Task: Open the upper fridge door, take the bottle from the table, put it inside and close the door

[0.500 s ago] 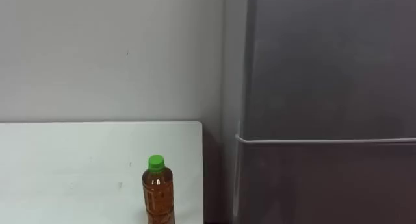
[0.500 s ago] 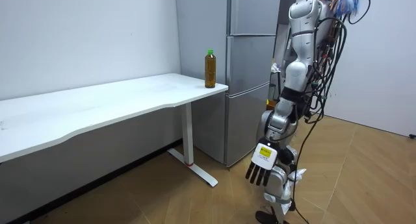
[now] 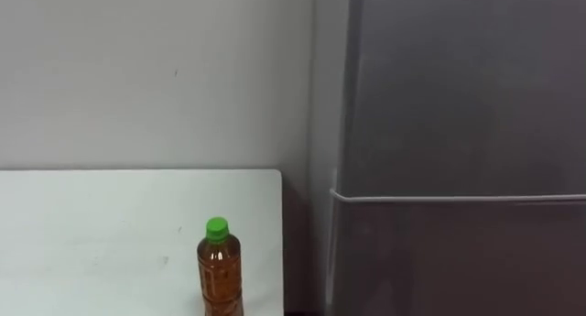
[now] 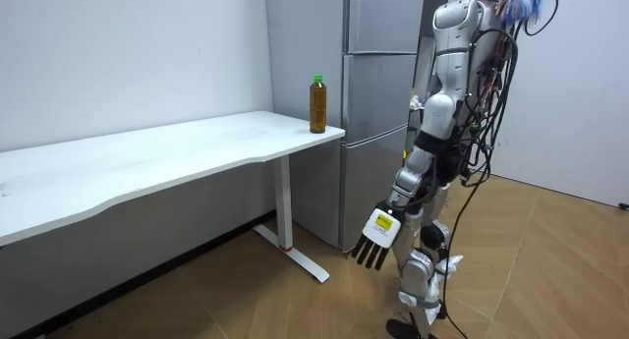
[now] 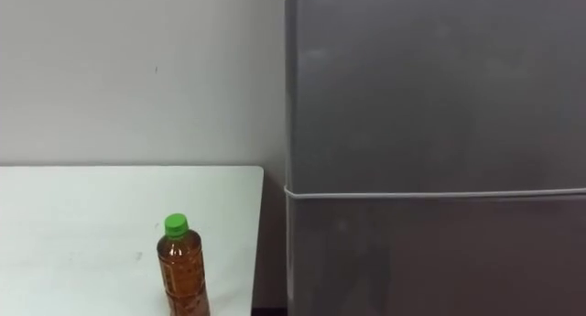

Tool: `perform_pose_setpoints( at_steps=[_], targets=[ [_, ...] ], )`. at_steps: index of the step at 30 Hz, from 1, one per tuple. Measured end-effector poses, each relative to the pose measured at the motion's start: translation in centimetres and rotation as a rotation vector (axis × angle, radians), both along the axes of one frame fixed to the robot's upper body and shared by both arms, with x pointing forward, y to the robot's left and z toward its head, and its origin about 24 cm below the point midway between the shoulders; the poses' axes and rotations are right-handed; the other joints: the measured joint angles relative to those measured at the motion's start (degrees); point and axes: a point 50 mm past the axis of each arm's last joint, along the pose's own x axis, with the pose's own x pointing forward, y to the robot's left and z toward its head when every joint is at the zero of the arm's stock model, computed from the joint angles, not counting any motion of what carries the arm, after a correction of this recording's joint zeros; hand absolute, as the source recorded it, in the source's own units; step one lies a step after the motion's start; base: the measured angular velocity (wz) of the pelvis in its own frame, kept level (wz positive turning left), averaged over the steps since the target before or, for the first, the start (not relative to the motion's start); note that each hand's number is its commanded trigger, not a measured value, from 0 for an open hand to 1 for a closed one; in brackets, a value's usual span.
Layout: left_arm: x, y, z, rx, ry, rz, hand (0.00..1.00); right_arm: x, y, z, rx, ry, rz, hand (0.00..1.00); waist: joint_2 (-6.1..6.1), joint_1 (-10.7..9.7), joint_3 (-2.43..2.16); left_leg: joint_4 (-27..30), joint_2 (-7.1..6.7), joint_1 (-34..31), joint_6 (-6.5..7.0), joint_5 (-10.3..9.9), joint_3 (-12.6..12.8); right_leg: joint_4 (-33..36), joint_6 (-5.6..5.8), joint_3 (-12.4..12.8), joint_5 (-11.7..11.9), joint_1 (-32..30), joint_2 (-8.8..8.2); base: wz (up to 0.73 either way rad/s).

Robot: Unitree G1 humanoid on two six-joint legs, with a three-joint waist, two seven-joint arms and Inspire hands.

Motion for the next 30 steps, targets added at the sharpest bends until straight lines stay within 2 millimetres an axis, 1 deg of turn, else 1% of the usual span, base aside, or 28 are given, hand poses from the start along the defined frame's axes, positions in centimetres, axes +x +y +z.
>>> perform_pose_setpoints(
  at_steps=[2, 5, 8, 11, 12, 13, 14, 16, 17, 18, 19, 20, 21, 22, 23, 24, 25, 26, 27, 28, 29, 30],
  targets=[
    [-0.1, 0.0, 0.0, -0.007, -0.012, 0.045, 0.00, -0.1, 0.0, 0.0, 0.004, -0.003, -0.007, 0.00, -0.03, 0.06, 0.01, 0.09, 0.00, 0.04, 0.00, 0.00, 0.12, -0.03, 0.00, 0.08, 0.00, -0.03, 0.02, -0.02],
    [-0.1, 0.2, 0.1, -0.017, -0.049, 0.162, 0.00, -0.1, 0.0, 0.0, 0.007, -0.006, -0.019, 0.00, -0.01, 0.33, 0.00, 0.10, 0.01, 0.00, -0.01, -0.02, 0.05, -0.01, 0.00, 0.04, 0.01, 0.00, 0.01, 0.00],
    [0.6, 0.9, 0.4, 0.000, -0.115, 0.250, 0.00, -0.1, -0.1, 0.0, 0.001, -0.006, -0.011, 0.00, 0.26, 0.59, -0.03, 0.11, 0.02, 0.01, -0.02, -0.04, 0.02, 0.03, 0.00, 0.08, 0.02, 0.13, 0.05, 0.00],
    [2.3, 1.9, 1.1, 0.028, -0.214, 0.326, 0.00, 0.0, -0.2, 0.1, -0.002, -0.012, -0.002, 0.00, 1.03, 0.83, -0.24, 0.03, 0.03, 0.26, -0.03, -0.04, -0.04, 0.02, 0.01, 0.13, 0.02, 0.49, 0.08, 0.00],
    [3.2, 2.4, 1.6, 0.043, -0.272, 0.372, 0.00, -0.1, -0.4, 0.1, -0.004, -0.012, -0.001, 0.00, 1.05, 0.96, -0.18, 0.04, 0.04, 0.39, -0.03, -0.04, -0.04, -0.03, 0.00, 0.14, 0.02, 0.91, 0.09, 0.00],
    [4.3, 3.1, 2.2, 0.059, -0.340, 0.427, 0.00, 0.0, -0.5, 0.1, -0.008, -0.016, -0.004, 0.00, 1.30, 0.99, -0.24, 0.10, 0.04, 0.44, -0.03, -0.04, -0.03, 0.01, 0.00, 0.12, 0.03, 0.97, 0.08, 0.00],
    [4.8, 3.4, 2.5, 0.068, -0.376, 0.448, 0.00, 0.0, -0.6, 0.2, -0.010, -0.019, -0.006, 0.00, 1.35, 1.03, -0.20, 0.12, 0.04, 0.43, -0.03, -0.04, -0.03, 0.02, 0.01, 0.10, 0.03, 0.96, 0.07, 0.00],
    [6.9, 4.2, 3.7, 0.092, -0.495, 0.510, 0.00, 0.1, -0.7, 0.2, -0.015, -0.030, -0.012, 0.00, 1.85, 1.15, -0.11, 0.10, 0.02, 0.58, -0.03, -0.04, -0.03, 0.08, 0.01, 0.24, 0.04, 1.02, 0.08, 0.00],
    [7.4, 4.3, 4.1, 0.101, -0.520, 0.514, 0.00, 0.0, -0.8, 0.2, -0.017, -0.029, -0.008, 0.00, 2.05, 1.15, -0.07, 0.07, 0.01, 0.69, -0.03, -0.04, -0.03, 0.08, 0.02, 0.28, 0.04, 1.03, 0.09, -0.05],
    [8.3, 4.6, 4.8, 0.121, -0.568, 0.518, 0.00, 0.0, -0.9, 0.3, -0.022, -0.029, -0.007, 0.00, 2.34, 1.25, 0.08, -0.05, 0.00, 0.97, -0.02, -0.04, 0.03, 0.06, 0.03, 0.45, 0.03, 0.93, 0.13, -0.06],
    [9.4, 5.1, 5.8, 0.144, -0.625, 0.527, 0.00, 0.1, -1.0, 0.3, -0.025, -0.037, -0.004, 0.00, 2.65, 1.51, 0.09, -0.08, 0.01, 0.99, -0.02, -0.04, 0.00, 0.12, 0.02, 0.52, 0.02, 0.84, 0.15, -0.06],
    [10.0, 5.4, 6.5, 0.158, -0.663, 0.535, 0.00, 0.2, -1.0, 0.3, -0.026, -0.042, 0.004, 0.00, 2.86, 1.52, 0.01, -0.06, 0.01, 0.89, -0.02, -0.04, -0.05, 0.15, -0.01, 0.56, 0.01, 0.70, 0.16, -0.07],
    [11.3, 6.0, 8.1, 0.190, -0.750, 0.546, 0.00, 0.5, -1.0, 0.4, -0.029, -0.053, 0.024, 0.00, 3.01, 1.87, -0.05, -0.06, 0.04, 0.68, -0.03, -0.04, -0.01, 0.33, -0.11, 0.74, -0.06, 0.18, 0.17, -0.08],
    [12.5, 6.6, 9.9, 0.227, -0.849, 0.545, 0.00, 0.7, -1.1, 0.5, -0.035, -0.066, 0.039, 0.00, 2.89, 2.16, 0.07, -0.18, 0.04, 0.47, -0.04, -0.03, 0.02, 0.92, -0.15, 0.95, -0.08, -0.23, 0.19, -0.08],
    [13.0, 6.9, 10.7, 0.246, -0.889, 0.541, 0.00, 0.7, -1.1, 0.6, -0.039, -0.073, 0.041, 0.00, 2.96, 2.16, 0.07, -0.22, 0.03, 0.45, -0.04, -0.02, 0.02, 0.98, -0.15, 0.96, -0.09, -0.26, 0.18, -0.05],
    [13.8, 7.3, 12.3, 0.273, -0.966, 0.534, 0.00, 0.8, -1.2, 0.6, -0.041, -0.084, 0.035, 0.00, 3.36, 2.01, -0.11, -0.22, 0.02, 0.47, -0.04, -0.02, 0.01, 0.98, -0.15, 0.91, -0.09, -0.10, 0.17, 0.00],
    [14.6, 7.6, 14.0, 0.295, -1.043, 0.529, 0.00, 0.8, -1.2, 0.6, -0.044, -0.091, 0.025, 0.00, 3.18, 1.90, 0.03, -0.03, 0.00, 0.39, -0.04, -0.02, -0.03, 0.97, -0.14, 0.67, -0.10, 0.14, 0.09, 0.00],
    [14.9, 7.6, 14.8, 0.304, -1.081, 0.525, 0.00, 0.7, -1.2, 0.6, -0.045, -0.093, 0.018, 0.00, 3.61, 1.85, -0.18, 0.03, 0.00, 0.36, -0.04, -0.02, -0.05, 0.97, -0.14, 0.63, -0.10, 0.17, 0.07, 0.00],
    [15.6, 7.8, 16.6, 0.328, -1.154, 0.503, 0.00, 0.5, -1.2, 0.6, -0.045, -0.092, 0.011, 0.00, 3.54, 2.04, -0.16, -0.01, -0.02, 0.35, -0.04, -0.02, -0.04, 0.95, -0.13, 0.76, -0.10, 0.13, 0.09, 0.00],
    [16.0, 8.0, 18.3, 0.369, -1.218, 0.473, 0.00, 0.3, -1.2, 0.6, -0.045, -0.089, 0.010, 0.00, 3.71, 2.27, -0.24, -0.02, -0.02, 0.36, -0.04, -0.02, -0.02, 0.92, -0.13, 0.92, -0.10, 0.11, 0.14, -0.04],
    [16.2, 8.1, 19.1, 0.383, -1.249, 0.461, 0.00, 0.3, -1.2, 0.6, -0.046, -0.087, 0.011, 0.00, 3.69, 2.19, -0.23, 0.00, -0.02, 0.33, -0.04, -0.02, -0.04, 0.91, -0.12, 0.92, -0.11, 0.10, 0.14, 0.00],
    [16.7, 8.2, 20.6, 0.399, -1.316, 0.453, 0.00, 0.2, -1.1, 0.6, -0.045, -0.083, 0.010, 0.00, 3.63, 2.10, -0.16, 0.03, -0.03, 0.27, -0.04, -0.02, -0.10, 0.92, -0.10, 0.84, -0.14, 0.07, 0.12, 0.03]
  ],
)
